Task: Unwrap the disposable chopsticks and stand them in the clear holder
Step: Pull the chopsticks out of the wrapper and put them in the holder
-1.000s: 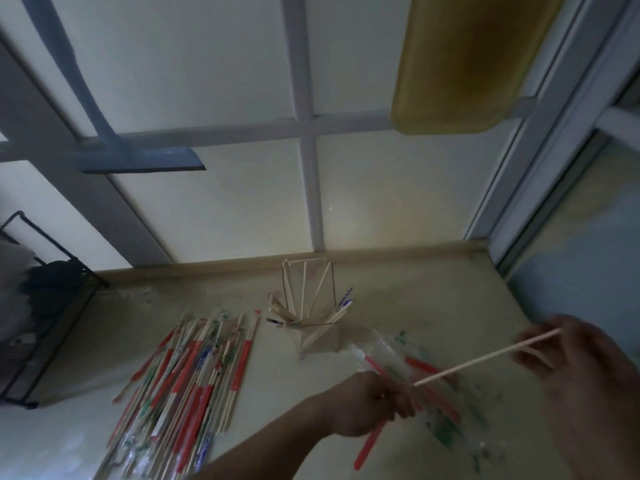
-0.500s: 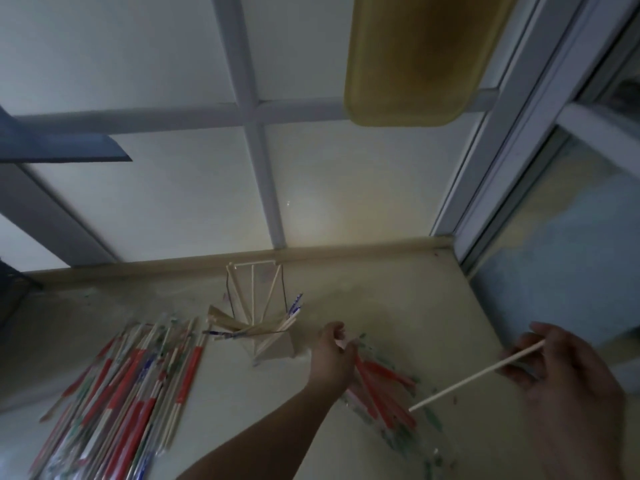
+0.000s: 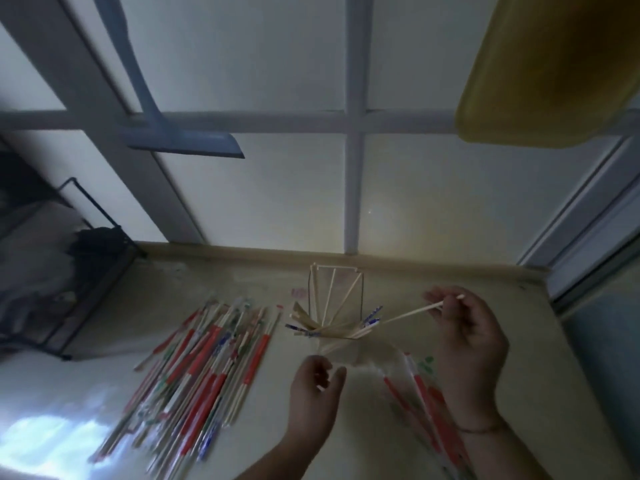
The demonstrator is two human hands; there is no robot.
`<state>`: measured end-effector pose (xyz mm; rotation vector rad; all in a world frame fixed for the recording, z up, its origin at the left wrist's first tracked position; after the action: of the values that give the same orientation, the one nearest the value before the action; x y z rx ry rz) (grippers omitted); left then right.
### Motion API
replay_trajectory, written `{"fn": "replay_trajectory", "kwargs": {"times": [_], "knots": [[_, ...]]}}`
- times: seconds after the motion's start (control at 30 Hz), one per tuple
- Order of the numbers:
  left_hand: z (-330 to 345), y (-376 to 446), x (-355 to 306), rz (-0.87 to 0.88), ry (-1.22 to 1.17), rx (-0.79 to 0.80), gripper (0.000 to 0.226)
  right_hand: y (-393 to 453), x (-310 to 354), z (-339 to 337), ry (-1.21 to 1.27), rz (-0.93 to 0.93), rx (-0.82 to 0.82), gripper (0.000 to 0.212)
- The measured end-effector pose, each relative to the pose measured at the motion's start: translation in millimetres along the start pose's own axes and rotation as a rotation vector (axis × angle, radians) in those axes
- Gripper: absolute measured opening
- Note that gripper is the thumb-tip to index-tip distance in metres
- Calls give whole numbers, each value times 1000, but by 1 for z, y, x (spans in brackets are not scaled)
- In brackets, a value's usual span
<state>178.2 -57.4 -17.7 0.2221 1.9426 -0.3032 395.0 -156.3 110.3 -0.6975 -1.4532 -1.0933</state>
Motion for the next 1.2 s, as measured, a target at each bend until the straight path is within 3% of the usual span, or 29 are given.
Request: {"fn": "replay_trajectory", "kwargs": {"times": [0.1, 0.23, 0.37, 0.5, 0.73, 0.93, 1.1, 1.2], "knots": [[-25, 12, 1, -38, -38, -89, 55, -4, -1, 23, -36, 14, 27, 18], [-38, 26, -21, 142, -20, -78, 96, -11, 3, 44, -62, 23, 68, 16], [-36, 29, -45, 333, 25, -43, 107, -25, 31, 59, -158, -93, 131, 30], [-27, 33, -56, 392, 12, -26, 116, -39, 66, 74, -185, -237, 195, 24], [-25, 39, -52, 385, -51, 32, 117, -49, 54, 95, -199, -268, 245, 14], [-35, 32, -43, 450, 66, 57, 116, -55, 40, 106, -336, -283, 314, 11], [-54, 24, -4, 280, 123, 103, 104, -43, 74, 87, -221, -385, 153, 10], [-69, 25, 24, 229, 336, 130, 84, -38, 70, 88, -230, -364, 133, 10]]}}
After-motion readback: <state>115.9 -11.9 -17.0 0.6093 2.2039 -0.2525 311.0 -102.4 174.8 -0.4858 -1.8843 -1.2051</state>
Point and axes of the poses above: each hand's wrist, its own y-axis towards the middle knuckle, its own z-axis out of the palm, x = y × z, the point moved 7 cm from there along y, towards the middle knuckle, and after that the axes turned 4 degrees about z, right-handed, at the moved point
